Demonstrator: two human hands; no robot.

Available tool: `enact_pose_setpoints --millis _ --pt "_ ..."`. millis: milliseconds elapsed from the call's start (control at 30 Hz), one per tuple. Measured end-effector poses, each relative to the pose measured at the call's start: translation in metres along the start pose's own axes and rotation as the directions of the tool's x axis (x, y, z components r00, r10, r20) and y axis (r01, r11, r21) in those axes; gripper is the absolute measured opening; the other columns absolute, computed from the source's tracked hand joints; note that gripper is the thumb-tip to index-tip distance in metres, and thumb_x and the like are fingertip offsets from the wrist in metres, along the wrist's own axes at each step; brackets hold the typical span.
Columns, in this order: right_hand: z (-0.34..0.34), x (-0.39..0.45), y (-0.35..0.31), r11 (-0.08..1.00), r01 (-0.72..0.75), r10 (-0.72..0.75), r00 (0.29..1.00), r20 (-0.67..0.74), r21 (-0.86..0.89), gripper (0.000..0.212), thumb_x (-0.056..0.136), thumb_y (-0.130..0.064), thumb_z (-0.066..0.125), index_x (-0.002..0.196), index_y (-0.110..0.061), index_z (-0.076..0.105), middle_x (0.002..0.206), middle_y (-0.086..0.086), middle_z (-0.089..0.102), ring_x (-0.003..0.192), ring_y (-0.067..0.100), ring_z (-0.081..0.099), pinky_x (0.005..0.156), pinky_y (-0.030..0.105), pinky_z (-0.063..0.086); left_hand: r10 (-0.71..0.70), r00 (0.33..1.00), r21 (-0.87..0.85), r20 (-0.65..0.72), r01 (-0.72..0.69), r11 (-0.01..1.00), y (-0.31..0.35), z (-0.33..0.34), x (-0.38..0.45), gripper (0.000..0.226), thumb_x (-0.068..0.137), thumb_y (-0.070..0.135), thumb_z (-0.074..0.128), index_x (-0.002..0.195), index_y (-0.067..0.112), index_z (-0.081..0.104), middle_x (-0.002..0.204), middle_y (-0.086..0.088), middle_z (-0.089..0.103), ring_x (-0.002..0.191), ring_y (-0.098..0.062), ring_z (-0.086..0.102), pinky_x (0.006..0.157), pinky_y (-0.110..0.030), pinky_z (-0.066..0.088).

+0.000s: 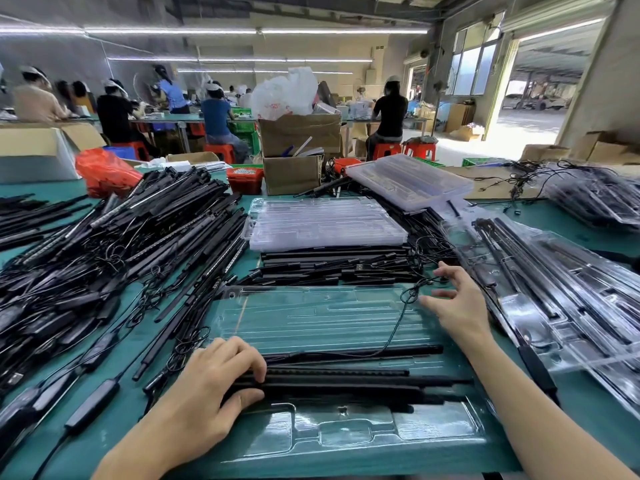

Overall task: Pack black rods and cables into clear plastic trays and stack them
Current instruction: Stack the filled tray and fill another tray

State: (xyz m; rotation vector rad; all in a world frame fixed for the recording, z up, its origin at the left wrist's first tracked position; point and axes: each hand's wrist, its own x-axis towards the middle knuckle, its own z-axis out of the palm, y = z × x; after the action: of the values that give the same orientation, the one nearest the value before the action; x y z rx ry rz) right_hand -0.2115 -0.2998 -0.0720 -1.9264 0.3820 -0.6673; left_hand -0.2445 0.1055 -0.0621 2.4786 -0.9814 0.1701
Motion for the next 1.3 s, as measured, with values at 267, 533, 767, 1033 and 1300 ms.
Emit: enact_pose_setpoints --millis 267,533,767,1033,1300 --pt "0.001 0.005 0.007 0.97 -0.015 -0.04 0.974 -0.222 -0.242 0.018 0.082 -0.014 0.078 0.094 -0.017 0.066 0.091 0.005 0.071 0.059 0.001 0.047 0.06 0.029 0.034 -0.046 0.999 0.041 0.023 0.045 0.998 -0.001 0.001 0.001 0.009 0.097 0.047 0.056 0.097 0.044 0.048 0.106 0.028 0.045 0.107 -0.002 0.04 0.098 -0.029 0.032" --pt "-0.001 0.005 0.005 0.997 -0.035 0.017 0.969 -0.246 -0.066 0.017 0.09 -0.009 0.066 0.104 -0.017 0.068 0.098 -0.001 0.07 0.069 -0.002 0.056 0.059 0.021 0.041 -0.075 0.996 -0.055 0.054 0.077 0.995 -0.001 0.001 0.005 0.017 0.096 0.028 0.065 0.092 0.04 0.055 0.117 0.029 0.049 0.118 -0.003 0.039 0.104 -0.022 0.021" --pt "-0.002 0.006 0.007 0.999 -0.042 0.039 0.968 -0.246 -0.006 0.015 0.091 -0.011 0.066 0.103 -0.018 0.069 0.088 -0.008 0.069 0.061 0.005 0.056 0.05 0.015 0.041 -0.102 0.993 -0.099 0.066 0.108 0.989 -0.001 0.001 0.008 0.02 0.096 0.019 0.065 0.089 0.036 0.056 0.118 0.026 0.052 0.117 -0.004 0.042 0.103 -0.018 0.022" --pt "-0.001 0.006 0.006 0.998 -0.052 0.055 0.966 -0.251 0.019 0.011 0.09 -0.015 0.068 0.101 -0.019 0.07 0.089 -0.01 0.069 0.072 -0.001 0.06 0.053 0.011 0.038 -0.139 0.984 -0.138 0.107 0.153 0.979 -0.001 -0.003 0.012 0.019 0.098 0.018 0.063 0.088 0.034 0.058 0.12 0.028 0.051 0.117 -0.003 0.041 0.102 -0.017 0.024" --pt "-0.002 0.007 0.008 0.998 -0.047 0.056 0.969 -0.242 0.043 0.009 0.09 -0.018 0.068 0.099 -0.019 0.07 0.091 -0.009 0.07 0.083 0.0 0.063 0.062 0.013 0.041 -0.156 0.976 -0.177 0.15 0.182 0.967 -0.004 -0.006 0.015 0.028 0.098 0.021 0.062 0.099 0.048 0.054 0.122 0.029 0.05 0.117 0.0 0.04 0.102 -0.027 0.028"
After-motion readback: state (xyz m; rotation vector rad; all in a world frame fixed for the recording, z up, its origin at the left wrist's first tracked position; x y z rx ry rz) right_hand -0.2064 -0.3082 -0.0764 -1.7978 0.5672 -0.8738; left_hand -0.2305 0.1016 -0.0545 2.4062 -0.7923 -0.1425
